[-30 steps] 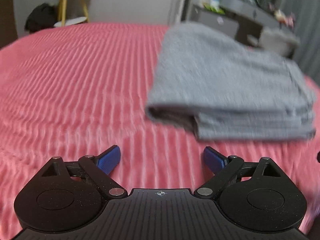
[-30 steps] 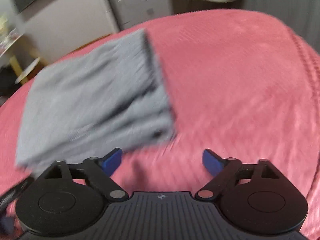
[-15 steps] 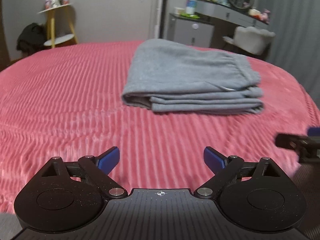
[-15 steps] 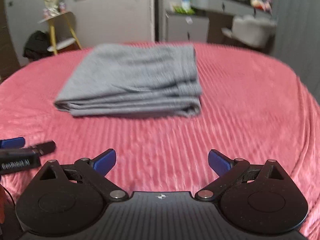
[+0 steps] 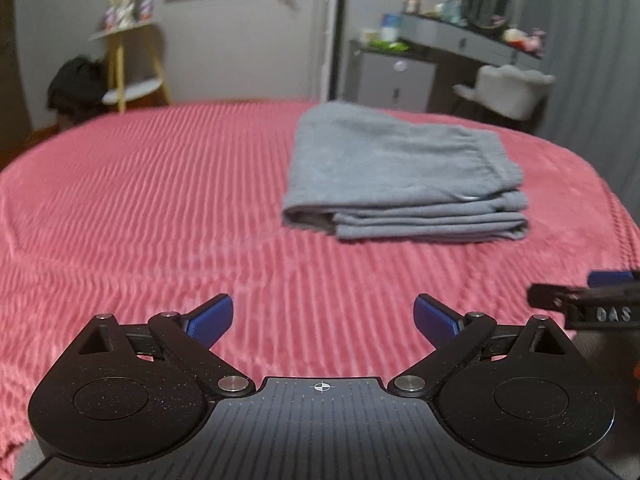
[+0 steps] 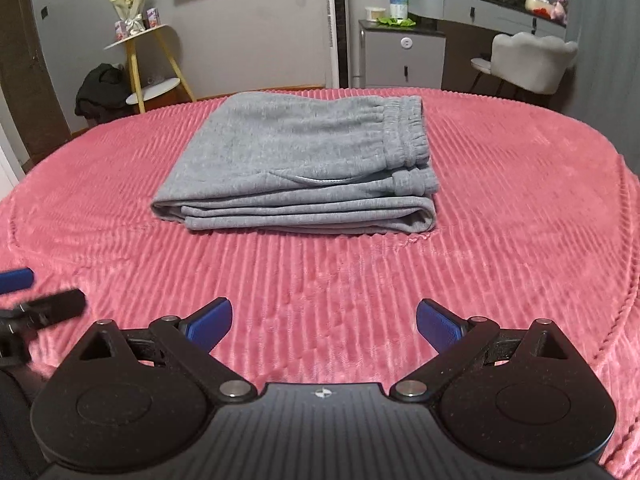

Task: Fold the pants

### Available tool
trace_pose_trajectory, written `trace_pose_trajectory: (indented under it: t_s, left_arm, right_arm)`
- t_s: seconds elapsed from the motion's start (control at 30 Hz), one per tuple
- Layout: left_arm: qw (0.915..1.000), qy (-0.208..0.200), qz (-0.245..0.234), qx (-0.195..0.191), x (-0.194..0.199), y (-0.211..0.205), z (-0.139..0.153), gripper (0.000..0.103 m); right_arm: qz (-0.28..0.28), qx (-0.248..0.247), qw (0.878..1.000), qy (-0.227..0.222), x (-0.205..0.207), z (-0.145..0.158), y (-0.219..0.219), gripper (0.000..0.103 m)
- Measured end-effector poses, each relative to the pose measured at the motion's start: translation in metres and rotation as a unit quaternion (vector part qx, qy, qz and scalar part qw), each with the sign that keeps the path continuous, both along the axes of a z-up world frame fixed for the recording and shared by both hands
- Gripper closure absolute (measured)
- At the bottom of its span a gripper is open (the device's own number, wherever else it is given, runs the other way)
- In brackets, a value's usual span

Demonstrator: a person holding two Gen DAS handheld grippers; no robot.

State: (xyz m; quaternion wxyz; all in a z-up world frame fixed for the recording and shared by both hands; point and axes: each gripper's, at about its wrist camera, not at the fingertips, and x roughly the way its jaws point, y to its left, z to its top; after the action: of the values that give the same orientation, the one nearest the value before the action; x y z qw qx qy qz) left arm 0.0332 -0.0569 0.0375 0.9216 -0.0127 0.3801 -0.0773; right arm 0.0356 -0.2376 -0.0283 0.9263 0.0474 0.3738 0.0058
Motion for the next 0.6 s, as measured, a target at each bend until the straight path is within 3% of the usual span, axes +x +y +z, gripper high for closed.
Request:
trace_pose_trajectory:
  t_s: [0.13,0.33,0.43,0.6]
  left_arm:
    - [0.9990,0.043,-0.008,-0.005,0.021,-0.004,-0.012,0.003]
    - [0.9978,0.056,-0.028,0.021,0.044,-0.022,-0.031,0.003]
    - [0.9983,0.052,-0.020,0.016,0.054,-0.026,-0.035,0.003]
    - [0.9993,0.007,-0.016,0.035,0.063,-0.032,-0.038,0.003]
  right_arm:
    - [-0.007,0.014,1.000,0.020,0.009,-0.014,-0.006,0.004]
    - [-0.028,0.027,0.999,0.029,0.021,-0.027,-0.016,0.004]
    - [-0.041,0.021,0.999,0.019,0.028,-0.030,-0.019,0.004]
    - [-0.057,0.018,0.998,-0.008,0.039,-0.032,-0.023,0.004]
